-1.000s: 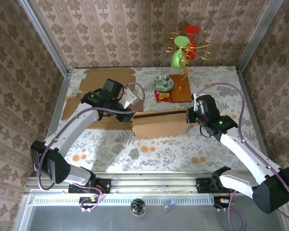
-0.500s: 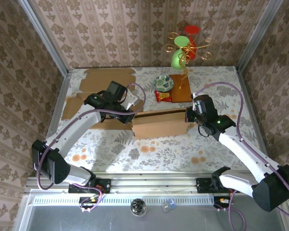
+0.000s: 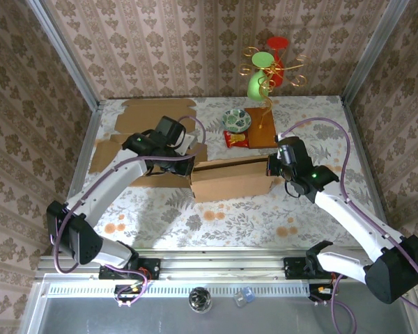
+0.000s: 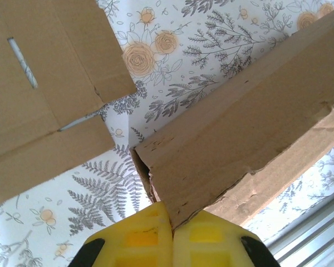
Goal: Fold the paper box
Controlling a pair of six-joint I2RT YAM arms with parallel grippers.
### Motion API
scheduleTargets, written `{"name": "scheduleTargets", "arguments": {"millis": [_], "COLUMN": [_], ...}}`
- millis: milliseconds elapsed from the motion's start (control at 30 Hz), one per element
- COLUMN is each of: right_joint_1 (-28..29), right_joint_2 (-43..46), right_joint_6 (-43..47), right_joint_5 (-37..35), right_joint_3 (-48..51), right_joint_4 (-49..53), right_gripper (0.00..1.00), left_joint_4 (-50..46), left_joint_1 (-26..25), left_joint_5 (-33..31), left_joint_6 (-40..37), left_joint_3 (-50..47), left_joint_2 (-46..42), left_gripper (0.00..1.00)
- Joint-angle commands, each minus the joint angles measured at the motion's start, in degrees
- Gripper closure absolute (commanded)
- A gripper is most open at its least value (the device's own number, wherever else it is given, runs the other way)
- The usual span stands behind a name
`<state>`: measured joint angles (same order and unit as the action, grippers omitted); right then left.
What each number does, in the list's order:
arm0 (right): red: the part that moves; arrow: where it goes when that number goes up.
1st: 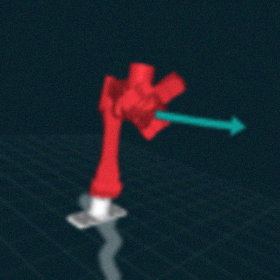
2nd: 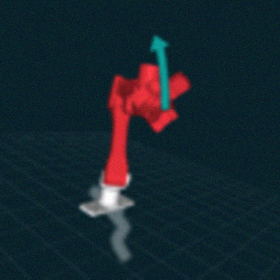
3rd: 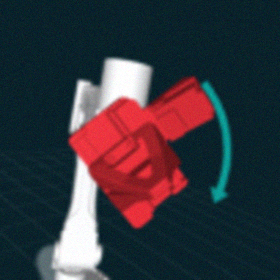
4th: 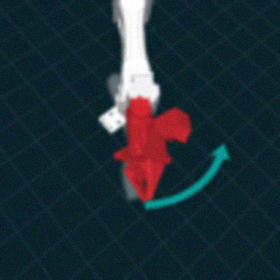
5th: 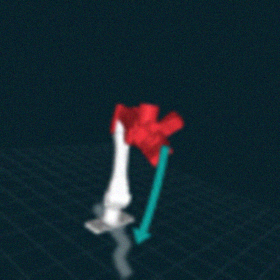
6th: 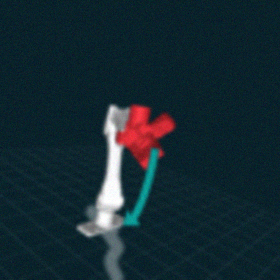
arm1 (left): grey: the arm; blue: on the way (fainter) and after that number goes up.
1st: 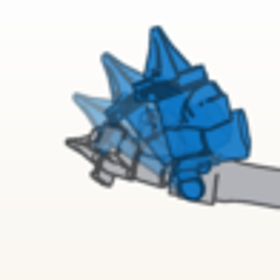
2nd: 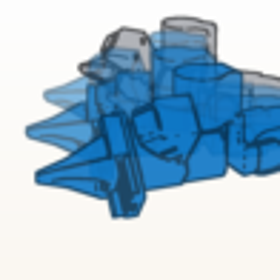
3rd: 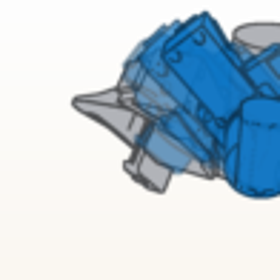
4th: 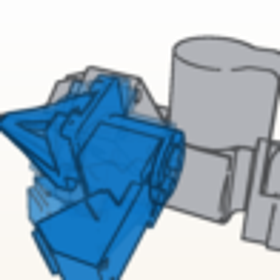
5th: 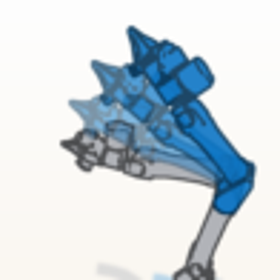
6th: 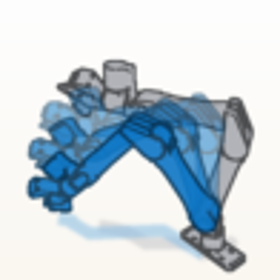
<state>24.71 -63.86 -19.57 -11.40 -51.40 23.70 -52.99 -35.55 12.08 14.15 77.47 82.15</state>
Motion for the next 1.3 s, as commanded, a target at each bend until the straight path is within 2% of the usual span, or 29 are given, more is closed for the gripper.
{"name": "scheduleTargets", "arguments": {"millis": [0, 233, 500, 900, 1267], "right_joint_1": [0.69, 1.11, 2.08, 2.45, 2.62], "right_joint_2": [-1.0, -1.36, -1.27, 0.19, 2.32], "right_joint_6": [-1.32, -1.87, -2.43, -1.87, -1.94], "right_joint_5": [-0.03, -0.54, -1.43, -1.65, -1.01], "right_joint_3": [-0.04, -0.02, 0.16, 2.54, 6.41], "right_joint_4": [3.18, 2.92, 2.87, 0.59, -2.21], "right_gripper": [1.0, 1.0, 1.0, 1.0, 1.0], "left_joint_4": [-3.52, -4.37, -0.34, 9.69, 18.09], "left_joint_1": [0.13, 0.04, -0.57, -1.68, -4.69], "left_joint_5": [2.0, 0.67, 0.12, -2.62, -8.56], "left_joint_6": [7.07, 12.54, 18.31, 17.22, 16.65], "left_joint_3": [1.88, 2.12, -1.59, -11.96, -21.34], "left_joint_2": [0.56, 0.2, -1.07, -6.21, -11.6], "left_gripper": [0.96, 0.98, 1.0, 1.0, 1.0]}}
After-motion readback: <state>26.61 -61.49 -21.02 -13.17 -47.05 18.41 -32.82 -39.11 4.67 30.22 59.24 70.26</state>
